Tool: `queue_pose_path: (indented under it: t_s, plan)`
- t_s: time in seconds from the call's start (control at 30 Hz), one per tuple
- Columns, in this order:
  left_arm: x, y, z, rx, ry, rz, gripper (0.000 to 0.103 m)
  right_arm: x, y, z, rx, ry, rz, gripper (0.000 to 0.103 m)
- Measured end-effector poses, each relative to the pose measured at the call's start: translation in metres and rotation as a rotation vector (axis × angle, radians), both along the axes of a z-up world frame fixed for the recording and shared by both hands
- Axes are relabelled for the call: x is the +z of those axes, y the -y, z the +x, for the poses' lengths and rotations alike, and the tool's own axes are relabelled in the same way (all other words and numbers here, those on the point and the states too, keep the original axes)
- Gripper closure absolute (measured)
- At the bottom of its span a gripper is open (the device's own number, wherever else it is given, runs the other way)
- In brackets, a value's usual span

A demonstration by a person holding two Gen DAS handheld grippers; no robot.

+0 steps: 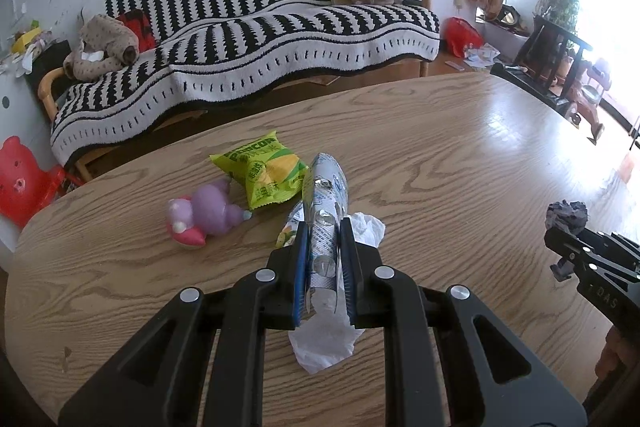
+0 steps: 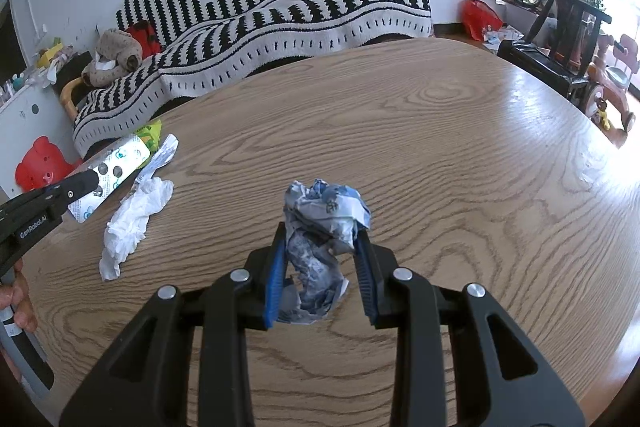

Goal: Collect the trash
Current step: 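Carry the tube and paper over the black bin and open both tools to drop them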

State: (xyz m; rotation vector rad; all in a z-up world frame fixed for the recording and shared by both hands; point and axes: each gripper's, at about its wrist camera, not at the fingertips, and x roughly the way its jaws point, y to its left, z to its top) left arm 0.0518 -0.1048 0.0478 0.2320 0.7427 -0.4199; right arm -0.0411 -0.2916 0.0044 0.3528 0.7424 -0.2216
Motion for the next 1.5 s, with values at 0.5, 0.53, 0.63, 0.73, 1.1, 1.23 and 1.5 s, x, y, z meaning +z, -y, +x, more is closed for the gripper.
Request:
queue_pose_path:
  t_s: [0.5,0.53,0.63,0.73,1.1,1.23,1.5]
  plan:
    - [0.069,0.092,-0.204,-0.366,-0.003,-0.168,0.088,0.093,0.076,-0.204,-0.123,0.22,0.017,0.071]
    - [0.067,0.105,-0.223,-0.392,-0.006,-0.153,0.088,0.09,0.086,-0.226,-0.148,0.206,0.008,0.071]
    - [0.051,0.139,-0.268,-0.471,-0.064,-0.132,0.088,0.067,0.114,-0.275,-0.194,0.149,0.058,0.071]
    - [0.018,0.169,-0.298,-0.519,-0.176,-0.12,0.088,0.019,0.136,-0.309,-0.216,0.06,0.173,0.071]
    - [-0.18,0.245,-0.321,-0.561,-0.522,0.294,0.088,-0.2,0.174,-0.338,-0.339,-0.301,0.49,0.071]
    - [-0.204,0.25,-0.312,-0.56,-0.566,0.318,0.088,-0.222,0.173,-0.338,-0.332,-0.342,0.514,0.071]
    - [-0.197,0.241,-0.305,-0.493,-0.622,0.257,0.023,-0.2,0.184,-0.344,-0.365,-0.256,0.569,0.012]
